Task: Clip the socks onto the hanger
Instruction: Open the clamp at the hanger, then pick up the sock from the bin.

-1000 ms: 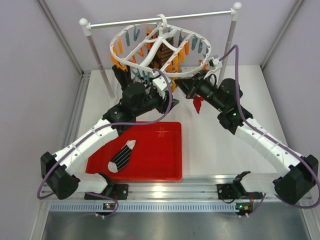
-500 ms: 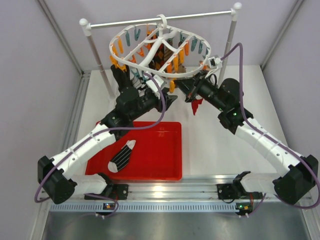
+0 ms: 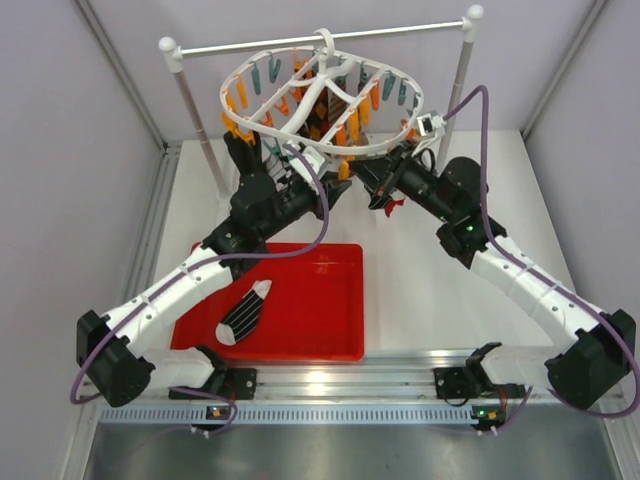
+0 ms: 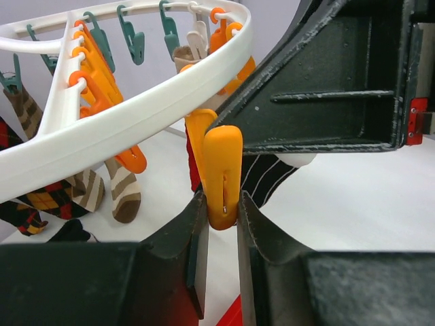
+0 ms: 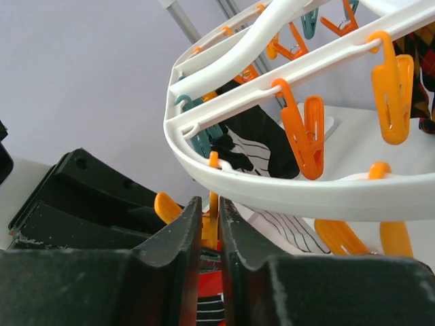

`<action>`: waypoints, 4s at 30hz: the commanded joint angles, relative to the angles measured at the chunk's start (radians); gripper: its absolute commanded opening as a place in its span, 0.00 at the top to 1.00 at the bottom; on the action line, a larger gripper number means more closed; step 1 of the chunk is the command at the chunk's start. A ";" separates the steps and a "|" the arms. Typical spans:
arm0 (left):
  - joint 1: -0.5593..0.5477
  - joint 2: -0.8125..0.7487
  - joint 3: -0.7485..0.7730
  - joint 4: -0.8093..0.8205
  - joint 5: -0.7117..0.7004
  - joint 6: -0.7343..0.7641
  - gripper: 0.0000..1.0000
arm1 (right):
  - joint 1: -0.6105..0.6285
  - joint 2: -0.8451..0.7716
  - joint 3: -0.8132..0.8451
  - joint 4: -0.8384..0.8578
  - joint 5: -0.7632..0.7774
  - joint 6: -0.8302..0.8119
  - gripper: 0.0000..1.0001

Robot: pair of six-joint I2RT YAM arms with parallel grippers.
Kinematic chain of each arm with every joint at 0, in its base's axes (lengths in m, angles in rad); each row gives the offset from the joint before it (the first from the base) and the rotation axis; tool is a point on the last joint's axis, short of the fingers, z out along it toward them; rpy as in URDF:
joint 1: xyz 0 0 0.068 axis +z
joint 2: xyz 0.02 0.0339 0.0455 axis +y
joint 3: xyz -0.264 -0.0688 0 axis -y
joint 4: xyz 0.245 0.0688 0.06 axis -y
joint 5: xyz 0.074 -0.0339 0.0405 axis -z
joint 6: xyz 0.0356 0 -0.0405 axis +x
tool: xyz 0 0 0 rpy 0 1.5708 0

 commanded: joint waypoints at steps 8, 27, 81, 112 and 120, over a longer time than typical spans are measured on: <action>-0.006 0.004 0.020 0.045 0.029 -0.008 1.00 | -0.012 -0.075 0.017 -0.032 -0.052 -0.053 0.48; -0.006 0.018 0.037 0.043 0.067 -0.017 1.00 | -0.028 -0.033 0.015 0.005 -0.089 0.070 0.32; 0.070 -0.175 0.069 -0.447 0.162 -0.083 0.42 | -0.026 -0.012 -0.003 0.034 -0.014 0.016 1.00; 0.412 0.144 -0.181 -0.946 0.044 0.505 0.48 | -0.037 -0.015 -0.008 0.000 -0.020 -0.011 1.00; 0.399 0.207 -0.200 -0.895 0.066 0.477 0.70 | -0.040 -0.012 -0.011 0.003 -0.025 -0.016 1.00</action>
